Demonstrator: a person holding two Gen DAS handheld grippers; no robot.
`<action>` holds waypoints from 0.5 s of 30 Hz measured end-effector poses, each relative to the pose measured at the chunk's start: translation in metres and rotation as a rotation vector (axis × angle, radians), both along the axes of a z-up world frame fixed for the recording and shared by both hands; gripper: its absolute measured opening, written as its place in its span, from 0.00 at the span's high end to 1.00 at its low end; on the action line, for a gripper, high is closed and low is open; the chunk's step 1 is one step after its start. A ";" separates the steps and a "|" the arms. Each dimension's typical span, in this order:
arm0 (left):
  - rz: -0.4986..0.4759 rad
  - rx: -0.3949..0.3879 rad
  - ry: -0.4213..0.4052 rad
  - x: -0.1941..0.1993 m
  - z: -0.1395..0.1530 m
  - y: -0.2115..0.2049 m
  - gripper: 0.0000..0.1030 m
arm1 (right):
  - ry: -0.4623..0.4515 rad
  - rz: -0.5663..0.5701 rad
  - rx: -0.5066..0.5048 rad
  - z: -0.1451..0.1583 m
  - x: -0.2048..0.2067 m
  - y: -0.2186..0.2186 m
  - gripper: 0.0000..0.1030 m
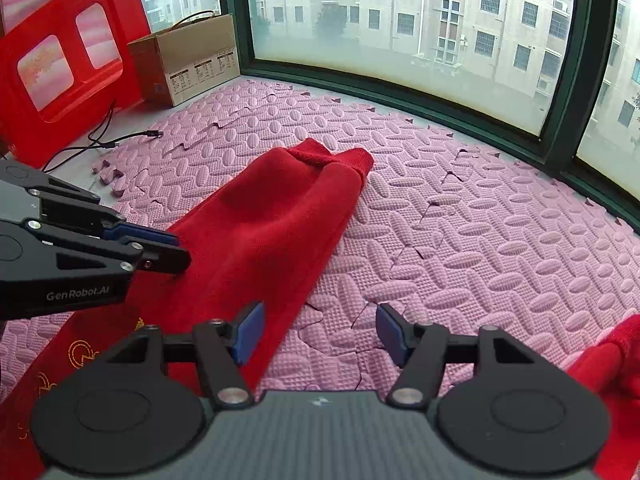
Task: Fold clothes
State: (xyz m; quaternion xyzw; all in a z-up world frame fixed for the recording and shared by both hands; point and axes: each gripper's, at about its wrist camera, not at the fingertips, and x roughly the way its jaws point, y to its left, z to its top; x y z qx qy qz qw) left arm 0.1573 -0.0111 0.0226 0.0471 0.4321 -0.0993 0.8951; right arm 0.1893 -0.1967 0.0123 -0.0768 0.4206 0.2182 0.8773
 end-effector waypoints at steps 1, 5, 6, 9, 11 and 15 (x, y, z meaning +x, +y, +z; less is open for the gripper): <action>0.011 -0.001 -0.003 -0.003 0.000 0.003 0.82 | 0.002 0.001 0.002 0.000 0.000 -0.001 0.39; 0.054 0.009 -0.011 -0.011 -0.001 0.010 0.70 | -0.007 0.010 -0.013 -0.001 -0.002 0.003 0.39; 0.058 0.006 -0.009 -0.012 -0.001 0.011 0.70 | -0.010 0.012 -0.017 -0.001 -0.002 0.004 0.39; 0.063 -0.001 -0.005 -0.012 -0.003 0.012 0.72 | -0.015 0.016 -0.027 -0.001 -0.003 0.007 0.39; 0.070 0.009 -0.014 -0.012 -0.001 0.011 0.72 | -0.012 0.016 -0.027 -0.002 -0.002 0.007 0.39; 0.078 0.021 -0.054 -0.015 0.005 0.008 0.72 | -0.010 0.017 -0.027 -0.002 -0.002 0.007 0.38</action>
